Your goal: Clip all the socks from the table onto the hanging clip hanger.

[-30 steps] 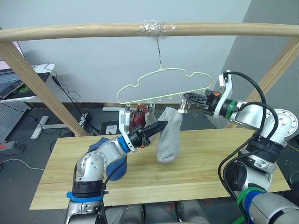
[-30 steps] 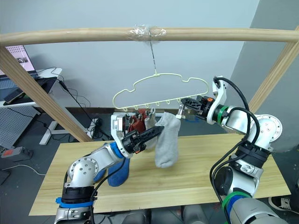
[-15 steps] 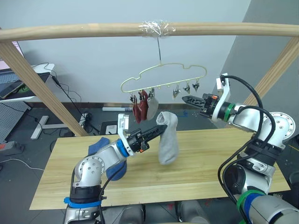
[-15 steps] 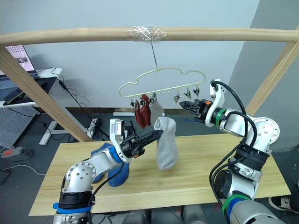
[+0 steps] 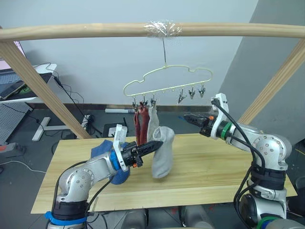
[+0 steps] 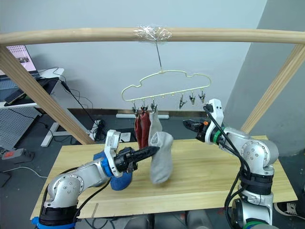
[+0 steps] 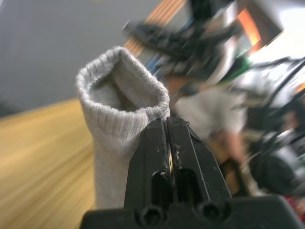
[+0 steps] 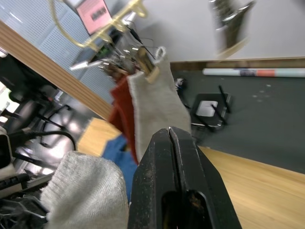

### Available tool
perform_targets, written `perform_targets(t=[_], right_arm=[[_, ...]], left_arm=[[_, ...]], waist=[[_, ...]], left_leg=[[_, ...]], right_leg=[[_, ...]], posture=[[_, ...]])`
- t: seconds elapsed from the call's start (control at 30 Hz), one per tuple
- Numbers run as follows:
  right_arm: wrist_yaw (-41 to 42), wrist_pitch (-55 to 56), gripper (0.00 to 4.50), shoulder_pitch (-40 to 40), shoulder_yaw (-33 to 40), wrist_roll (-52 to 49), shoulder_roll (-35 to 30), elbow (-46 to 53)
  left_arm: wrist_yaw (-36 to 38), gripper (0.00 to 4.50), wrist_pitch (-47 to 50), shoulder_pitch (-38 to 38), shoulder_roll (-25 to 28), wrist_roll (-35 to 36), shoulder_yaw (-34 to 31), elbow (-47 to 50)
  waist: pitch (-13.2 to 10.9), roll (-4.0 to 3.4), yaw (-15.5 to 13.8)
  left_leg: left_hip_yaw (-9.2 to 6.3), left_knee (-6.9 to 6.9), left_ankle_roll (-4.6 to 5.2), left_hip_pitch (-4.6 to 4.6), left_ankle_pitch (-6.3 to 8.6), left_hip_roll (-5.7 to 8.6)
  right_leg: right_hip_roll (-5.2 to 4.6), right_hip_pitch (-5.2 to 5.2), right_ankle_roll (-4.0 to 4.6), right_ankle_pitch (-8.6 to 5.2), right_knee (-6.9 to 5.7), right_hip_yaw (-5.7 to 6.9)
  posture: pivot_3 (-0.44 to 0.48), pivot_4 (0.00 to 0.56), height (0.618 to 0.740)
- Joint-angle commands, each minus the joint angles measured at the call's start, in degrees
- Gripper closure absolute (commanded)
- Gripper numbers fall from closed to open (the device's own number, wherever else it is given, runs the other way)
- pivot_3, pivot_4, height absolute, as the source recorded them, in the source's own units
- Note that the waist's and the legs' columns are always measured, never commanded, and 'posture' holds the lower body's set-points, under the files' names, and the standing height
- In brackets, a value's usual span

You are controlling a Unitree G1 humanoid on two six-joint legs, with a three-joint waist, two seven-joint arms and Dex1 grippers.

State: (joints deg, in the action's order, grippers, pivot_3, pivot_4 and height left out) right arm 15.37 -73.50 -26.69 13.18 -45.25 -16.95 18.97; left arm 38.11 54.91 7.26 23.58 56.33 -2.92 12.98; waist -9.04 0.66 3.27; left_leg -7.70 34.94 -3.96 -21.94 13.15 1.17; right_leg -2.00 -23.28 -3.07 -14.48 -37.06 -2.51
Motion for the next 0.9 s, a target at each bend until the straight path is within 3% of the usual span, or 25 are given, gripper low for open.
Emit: perform_targets(t=[0.03, 0.17, 0.33, 0.43, 0.67, 0.77, 0.87, 0.9], right_arm=[[1.16, 3.95, 4.50, 2.10, -2.35, 1.53, -1.33, 3.56], [0.30, 5.58, 4.50, 4.43, -3.48, 2.27, -0.93, 4.90], [-0.70, 7.40, 4.50, 5.24, -4.92, 3.73, -0.33, 5.16], [-0.85, 9.38, 4.50, 5.52, -6.19, 5.73, -1.04, 5.24], [-1.65, 12.09, 4.50, 6.40, -7.59, 7.88, 0.14, 5.39], [-2.45, 17.82, 4.50, 6.45, -10.27, 12.55, 0.05, 5.51], [-3.51, 24.01, 4.50, 6.56, -13.25, 17.66, 0.82, 5.10], [-3.85, 25.42, 4.50, 6.65, -13.90, 18.76, 1.37, 4.82]], left_arm=[[0.21, 4.48, -2.23, 0.49, -0.94, -3.70, 1.36, -3.36], [2.31, 4.48, -5.17, 1.81, -2.82, -8.17, 2.35, -11.83], [5.56, 4.48, -15.97, 5.64, -2.41, -19.66, 5.45, -24.87], [6.86, 3.92, -20.11, 7.22, -1.18, -24.49, 6.31, -28.34], [8.97, 1.83, -21.32, 5.89, 1.61, -26.21, 3.68, -24.71], [10.55, 0.96, -24.24, 2.47, 6.18, -27.70, 3.31, -13.65], [10.59, 0.09, -23.26, -0.53, 8.02, -23.14, 0.43, 0.54], [10.44, 0.04, -23.70, -1.19, 8.07, -22.39, -0.44, 3.44]], waist=[[-0.09, 0.03, -0.02], [-0.11, 0.04, -0.03], [-0.12, 0.05, 0.03], [-0.12, 0.06, 0.01], [-0.12, 0.06, 0.06], [-0.18, 0.10, 0.11], [-0.31, 0.07, -0.05], [-0.34, 0.09, -0.16]], left_leg=[[0.00, 0.00, 0.00, 0.00, 0.00, 0.00], [0.00, 0.00, 0.00, -0.01, 0.00, -0.01], [0.00, 0.00, 0.00, 0.01, 0.00, -0.01], [0.00, 0.00, 0.00, -0.01, 0.00, -0.01], [-0.02, -0.02, -0.01, -0.02, 0.01, -0.02], [-0.02, -0.05, -0.01, -0.03, 0.01, -0.06], [0.00, -0.07, -0.02, -0.04, 0.02, -0.07], [0.00, -0.07, -0.02, -0.04, 0.02, -0.06]], right_leg=[[0.00, 0.00, 0.00, 0.00, 0.01, 0.00], [0.00, -0.01, 0.00, 0.00, 0.00, 0.01], [0.00, -0.01, 0.00, 0.01, 0.00, 0.01], [0.00, -0.01, -0.01, 0.01, 0.01, 0.01], [-0.02, -0.02, -0.02, 0.01, 0.03, 0.01], [-0.02, -0.04, -0.02, 0.01, 0.02, 0.01], [-0.02, -0.07, -0.02, 0.00, 0.03, 0.01], [-0.05, -0.06, -0.01, 0.00, 0.04, 0.00]], posture=[[-0.048, 0.139, 0.740], [-0.051, 0.138, 0.740], [-0.067, 0.141, 0.740], [-0.066, 0.142, 0.740], [-0.045, 0.143, 0.740], [-0.033, 0.144, 0.740], [-0.001, 0.144, 0.740], [-0.001, 0.144, 0.740]])
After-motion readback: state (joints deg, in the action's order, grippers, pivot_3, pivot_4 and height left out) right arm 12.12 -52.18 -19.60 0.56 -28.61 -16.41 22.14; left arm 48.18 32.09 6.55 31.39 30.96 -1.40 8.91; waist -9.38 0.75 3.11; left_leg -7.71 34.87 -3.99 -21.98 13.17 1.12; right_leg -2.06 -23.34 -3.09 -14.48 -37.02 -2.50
